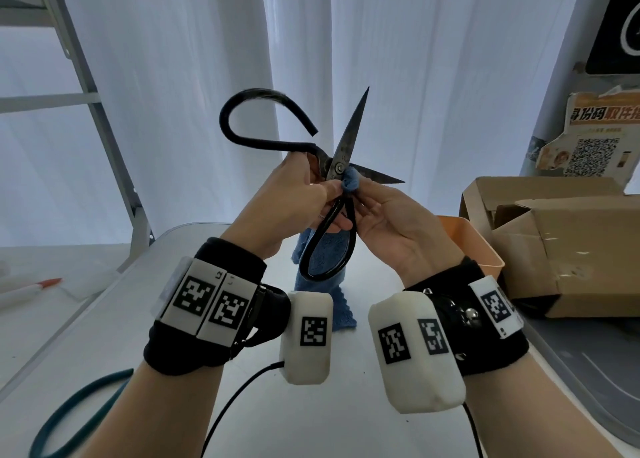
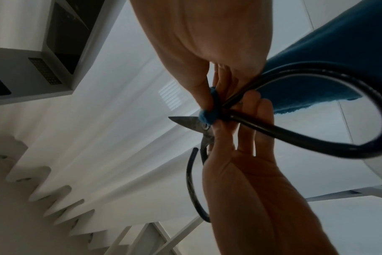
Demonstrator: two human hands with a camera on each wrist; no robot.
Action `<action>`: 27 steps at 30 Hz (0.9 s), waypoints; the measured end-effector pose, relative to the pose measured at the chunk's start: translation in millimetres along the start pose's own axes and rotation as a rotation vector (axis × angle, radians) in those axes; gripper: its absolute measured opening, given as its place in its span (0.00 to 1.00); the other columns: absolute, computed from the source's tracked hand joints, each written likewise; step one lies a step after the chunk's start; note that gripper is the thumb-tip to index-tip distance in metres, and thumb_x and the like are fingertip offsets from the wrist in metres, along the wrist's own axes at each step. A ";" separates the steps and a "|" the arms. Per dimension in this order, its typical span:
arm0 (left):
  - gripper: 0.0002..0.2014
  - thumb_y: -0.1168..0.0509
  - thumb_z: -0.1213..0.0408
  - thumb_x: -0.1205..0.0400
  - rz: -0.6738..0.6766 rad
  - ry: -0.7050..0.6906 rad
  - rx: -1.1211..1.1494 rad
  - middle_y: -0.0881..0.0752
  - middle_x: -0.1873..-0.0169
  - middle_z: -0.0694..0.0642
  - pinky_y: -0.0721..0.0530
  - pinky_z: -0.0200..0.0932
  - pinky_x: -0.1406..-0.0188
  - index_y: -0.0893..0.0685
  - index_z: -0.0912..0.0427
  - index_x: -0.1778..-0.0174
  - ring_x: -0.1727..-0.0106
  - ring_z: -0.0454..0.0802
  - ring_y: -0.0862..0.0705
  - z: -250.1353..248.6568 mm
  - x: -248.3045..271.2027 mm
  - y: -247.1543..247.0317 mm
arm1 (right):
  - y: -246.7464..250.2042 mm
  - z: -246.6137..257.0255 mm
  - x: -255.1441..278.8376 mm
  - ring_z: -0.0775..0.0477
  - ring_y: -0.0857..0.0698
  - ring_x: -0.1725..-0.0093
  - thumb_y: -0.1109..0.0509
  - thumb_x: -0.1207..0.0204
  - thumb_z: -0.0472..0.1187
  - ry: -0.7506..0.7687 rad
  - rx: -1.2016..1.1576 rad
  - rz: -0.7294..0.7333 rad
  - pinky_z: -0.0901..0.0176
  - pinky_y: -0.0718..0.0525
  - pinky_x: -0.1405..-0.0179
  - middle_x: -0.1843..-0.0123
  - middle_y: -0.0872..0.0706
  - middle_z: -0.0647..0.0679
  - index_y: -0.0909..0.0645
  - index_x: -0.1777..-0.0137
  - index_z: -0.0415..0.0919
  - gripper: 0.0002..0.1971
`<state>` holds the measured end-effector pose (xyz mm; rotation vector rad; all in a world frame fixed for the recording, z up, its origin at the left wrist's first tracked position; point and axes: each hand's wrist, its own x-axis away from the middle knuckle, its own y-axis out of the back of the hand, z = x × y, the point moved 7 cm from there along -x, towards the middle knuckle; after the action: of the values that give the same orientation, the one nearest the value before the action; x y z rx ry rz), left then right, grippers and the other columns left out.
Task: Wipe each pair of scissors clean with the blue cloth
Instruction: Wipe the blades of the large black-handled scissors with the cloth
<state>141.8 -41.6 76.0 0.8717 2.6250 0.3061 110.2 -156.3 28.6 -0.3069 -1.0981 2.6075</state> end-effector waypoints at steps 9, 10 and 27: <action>0.05 0.37 0.70 0.12 0.000 -0.016 -0.017 0.09 0.59 0.64 0.08 0.49 0.61 0.23 0.69 0.44 0.63 0.57 0.07 -1.9 0.5 4.0 | 4.6 1.5 -1.5 0.46 0.10 0.58 0.32 0.19 0.27 0.018 -0.073 -0.028 0.58 0.08 0.54 0.50 0.12 0.36 0.18 0.44 0.27 0.06; 0.04 0.37 0.70 0.12 0.007 -0.014 -0.011 0.09 0.59 0.63 0.08 0.49 0.61 0.23 0.68 0.44 0.63 0.57 0.07 -2.5 1.3 3.9 | 5.8 2.2 -1.7 0.46 0.10 0.56 0.30 0.20 0.28 0.023 -0.068 -0.038 0.58 0.09 0.50 0.48 0.12 0.35 0.18 0.42 0.27 0.08; 0.02 0.38 0.71 0.12 0.024 -0.021 -0.027 0.10 0.60 0.59 0.07 0.50 0.61 0.24 0.62 0.50 0.64 0.56 0.07 -5.6 3.5 -2.5 | 13.1 6.9 -6.5 0.45 0.09 0.64 0.35 0.16 0.30 0.087 -0.160 -0.117 0.60 0.09 0.63 0.51 0.13 0.34 0.20 0.39 0.26 0.10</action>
<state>135.6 -41.9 79.4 0.8936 2.5866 0.3359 111.8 -171.9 24.4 -0.3757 -1.2576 2.3863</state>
